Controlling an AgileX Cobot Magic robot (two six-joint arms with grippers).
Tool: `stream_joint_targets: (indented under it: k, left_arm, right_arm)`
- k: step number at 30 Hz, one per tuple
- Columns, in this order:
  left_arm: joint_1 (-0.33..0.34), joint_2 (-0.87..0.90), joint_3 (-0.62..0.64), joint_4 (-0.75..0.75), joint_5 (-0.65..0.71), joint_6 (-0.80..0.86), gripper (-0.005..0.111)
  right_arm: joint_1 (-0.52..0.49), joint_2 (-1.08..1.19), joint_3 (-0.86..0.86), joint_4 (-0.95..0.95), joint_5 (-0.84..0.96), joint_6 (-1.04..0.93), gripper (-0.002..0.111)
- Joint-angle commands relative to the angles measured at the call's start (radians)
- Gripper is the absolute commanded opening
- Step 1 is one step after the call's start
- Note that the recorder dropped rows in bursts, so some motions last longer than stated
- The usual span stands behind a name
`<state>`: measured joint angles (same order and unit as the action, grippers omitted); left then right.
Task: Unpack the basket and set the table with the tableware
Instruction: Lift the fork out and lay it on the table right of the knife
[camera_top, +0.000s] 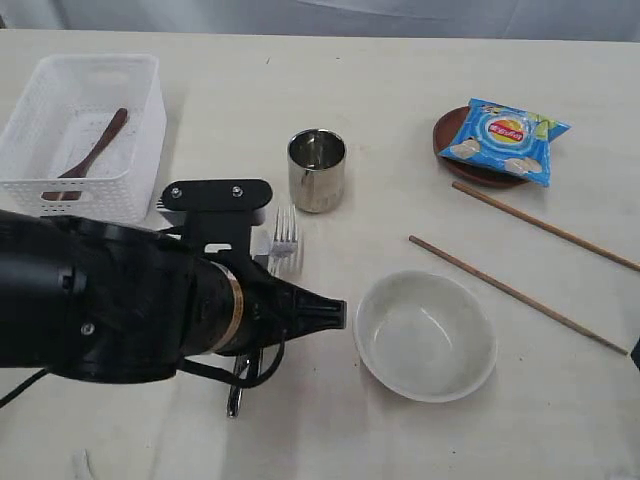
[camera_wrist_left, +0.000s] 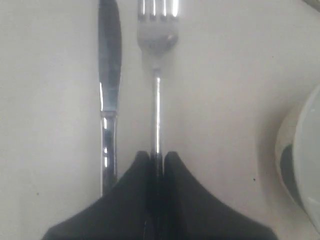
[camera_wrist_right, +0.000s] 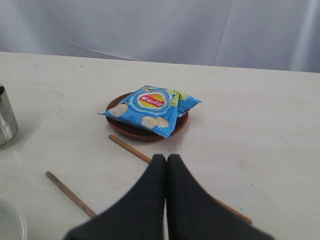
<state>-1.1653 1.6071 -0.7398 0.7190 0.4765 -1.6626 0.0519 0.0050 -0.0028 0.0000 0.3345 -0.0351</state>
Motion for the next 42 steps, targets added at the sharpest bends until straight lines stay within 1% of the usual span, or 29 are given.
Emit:
stream_joint_targets:
  k: [1, 4, 5, 10, 13, 15, 16, 19, 21, 24, 32, 35, 39, 40, 42]
  left_arm:
    - [-0.083, 0.024, -0.007, 0.045, 0.076, -0.109, 0.000]
    - [-0.130, 0.047, -0.008, 0.111, 0.161, -0.208, 0.000]
    - [-0.135, 0.051, -0.008, 0.126, 0.164, -0.231, 0.000]
    - [-0.135, 0.065, -0.012, 0.199, 0.076, -0.293, 0.000]
    - [-0.135, 0.111, -0.024, 0.191, 0.042, -0.308, 0.000]
    - [-0.135, 0.148, -0.024, 0.188, 0.044, -0.315, 0.000]
    - [-0.135, 0.152, -0.024, 0.192, 0.049, -0.315, 0.000]
    - [-0.135, 0.151, -0.024, 0.197, 0.127, -0.313, 0.000]
    - [-0.135, 0.151, -0.024, 0.195, 0.129, -0.313, 0.000]
    - [-0.135, 0.151, -0.024, 0.226, 0.099, -0.313, 0.000]
    - [-0.135, 0.157, -0.024, 0.219, 0.059, -0.313, 0.000]
    - [-0.135, 0.168, -0.024, 0.204, 0.073, -0.313, 0.005]
    - [-0.135, 0.180, -0.024, 0.190, 0.088, -0.313, 0.023]
    - [-0.135, 0.184, -0.024, 0.190, 0.094, -0.313, 0.026]
    - [-0.135, 0.184, -0.024, 0.192, 0.114, -0.313, 0.028]
  right_arm:
    - [0.002, -0.005, 0.003, -0.008, 0.000, 0.001, 0.000]
    - [0.002, -0.005, 0.003, -0.008, 0.000, 0.001, 0.000]
    - [0.002, -0.005, 0.003, -0.008, 0.000, 0.001, 0.000]
    - [0.002, -0.005, 0.003, -0.008, 0.000, 0.001, 0.000]
    - [0.002, -0.005, 0.003, -0.008, 0.000, 0.001, 0.000]
    - [0.002, -0.005, 0.003, -0.008, 0.000, 0.001, 0.000]
    - [0.002, -0.005, 0.003, -0.008, 0.000, 0.001, 0.000]
    - [0.002, -0.005, 0.003, -0.008, 0.000, 0.001, 0.000]
    - [0.002, -0.005, 0.003, -0.008, 0.000, 0.001, 0.000]
    - [0.002, -0.005, 0.003, -0.008, 0.000, 0.001, 0.000]
    - [0.002, -0.005, 0.003, -0.008, 0.000, 0.001, 0.000]
    - [0.002, -0.005, 0.003, -0.008, 0.000, 0.001, 0.000]
    - [0.002, -0.005, 0.003, -0.008, 0.000, 0.001, 0.000]
    - [0.002, -0.005, 0.003, -0.008, 0.000, 0.001, 0.000]
    - [0.002, -0.005, 0.003, -0.008, 0.000, 0.001, 0.000]
